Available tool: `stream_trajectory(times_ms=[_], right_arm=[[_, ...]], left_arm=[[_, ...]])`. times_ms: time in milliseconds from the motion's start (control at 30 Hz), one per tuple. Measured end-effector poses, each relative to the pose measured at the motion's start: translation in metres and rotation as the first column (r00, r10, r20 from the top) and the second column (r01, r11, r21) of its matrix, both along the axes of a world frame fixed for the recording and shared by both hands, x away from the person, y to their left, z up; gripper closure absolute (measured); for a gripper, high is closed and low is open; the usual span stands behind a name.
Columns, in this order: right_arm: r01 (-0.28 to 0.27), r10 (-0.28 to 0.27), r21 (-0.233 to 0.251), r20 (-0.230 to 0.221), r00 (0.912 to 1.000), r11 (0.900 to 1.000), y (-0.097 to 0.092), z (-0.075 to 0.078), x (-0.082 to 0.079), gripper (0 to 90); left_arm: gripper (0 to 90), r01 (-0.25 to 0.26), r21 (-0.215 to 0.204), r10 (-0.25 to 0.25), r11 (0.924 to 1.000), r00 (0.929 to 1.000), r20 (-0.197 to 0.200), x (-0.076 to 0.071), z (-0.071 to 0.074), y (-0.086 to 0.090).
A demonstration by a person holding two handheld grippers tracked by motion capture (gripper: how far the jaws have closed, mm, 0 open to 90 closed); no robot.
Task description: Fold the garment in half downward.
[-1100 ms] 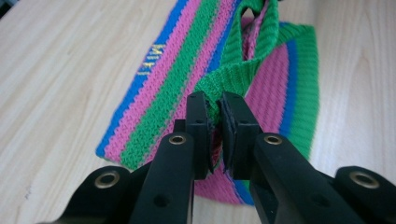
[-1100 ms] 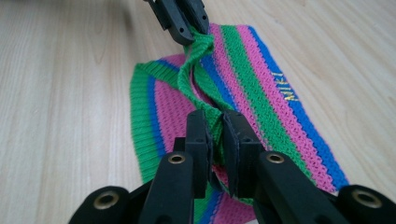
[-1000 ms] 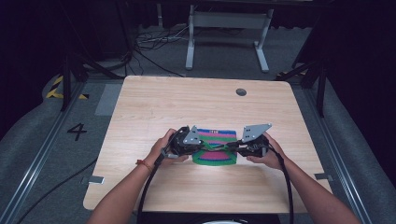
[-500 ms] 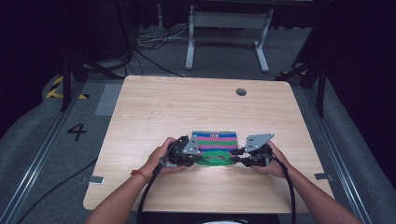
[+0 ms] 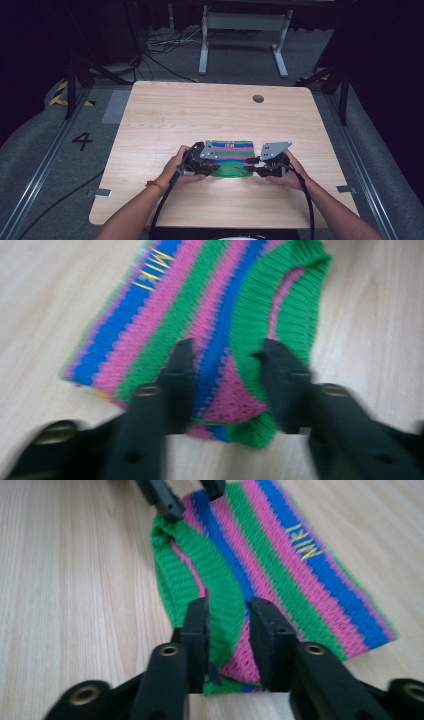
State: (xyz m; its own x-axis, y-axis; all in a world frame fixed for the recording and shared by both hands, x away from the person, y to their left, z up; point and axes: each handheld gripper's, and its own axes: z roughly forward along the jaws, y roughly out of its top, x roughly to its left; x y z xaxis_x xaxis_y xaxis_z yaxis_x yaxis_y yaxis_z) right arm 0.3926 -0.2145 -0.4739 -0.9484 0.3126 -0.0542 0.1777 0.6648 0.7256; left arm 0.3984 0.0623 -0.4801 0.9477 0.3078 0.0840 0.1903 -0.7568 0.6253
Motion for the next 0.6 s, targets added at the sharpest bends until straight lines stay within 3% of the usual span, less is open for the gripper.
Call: stream_trajectory(times_ms=[100, 133, 200, 333, 433, 600], right_arm=[[-0.002, 0.002, -0.006, -0.018, 0.9998, 1.0, -0.002, -0.008, -0.002, 74.5], [0.002, -0.002, -0.02, -0.015, 0.9999, 0.9998, -0.002, -0.014, -0.003, 74.4], [0.012, -0.012, -0.019, -0.016, 0.9998, 0.9997, -0.003, -0.017, -0.003, 74.2], [0.025, -0.025, -0.003, 0.009, 0.9996, 0.9997, -0.004, -0.022, -0.007, 74.7], [0.025, -0.024, -0.024, 0.046, 0.9987, 0.9994, -0.002, -0.022, -0.011, 74.9], [0.029, -0.029, -0.012, 0.032, 0.9991, 0.9995, -0.003, -0.023, -0.01, 75.6]], left_arm=[[64.1, -0.011, -0.008, 0.011, 0.9999, 0.9998, 0.018, -0.003, -0.003, -0.001], [56.5, -0.023, -0.01, 0.023, 0.9997, 0.9994, 0.025, -0.003, -0.003, -0.001], [52.7, -0.052, -0.019, 0.053, 0.9985, 0.9983, 0.025, -0.004, -0.005, 0.001], [49.6, -0.065, -0.129, 0.07, 0.9896, 0.997, 0.034, -0.006, -0.017, 0.012], [46.7, -0.072, -0.151, 0.076, 0.9859, 0.9968, 0.023, -0.004, -0.02, 0.015], [43.8, -0.07, -0.166, 0.068, 0.9837, 0.9975, -0.015, 0.002, -0.021, 0.016]])
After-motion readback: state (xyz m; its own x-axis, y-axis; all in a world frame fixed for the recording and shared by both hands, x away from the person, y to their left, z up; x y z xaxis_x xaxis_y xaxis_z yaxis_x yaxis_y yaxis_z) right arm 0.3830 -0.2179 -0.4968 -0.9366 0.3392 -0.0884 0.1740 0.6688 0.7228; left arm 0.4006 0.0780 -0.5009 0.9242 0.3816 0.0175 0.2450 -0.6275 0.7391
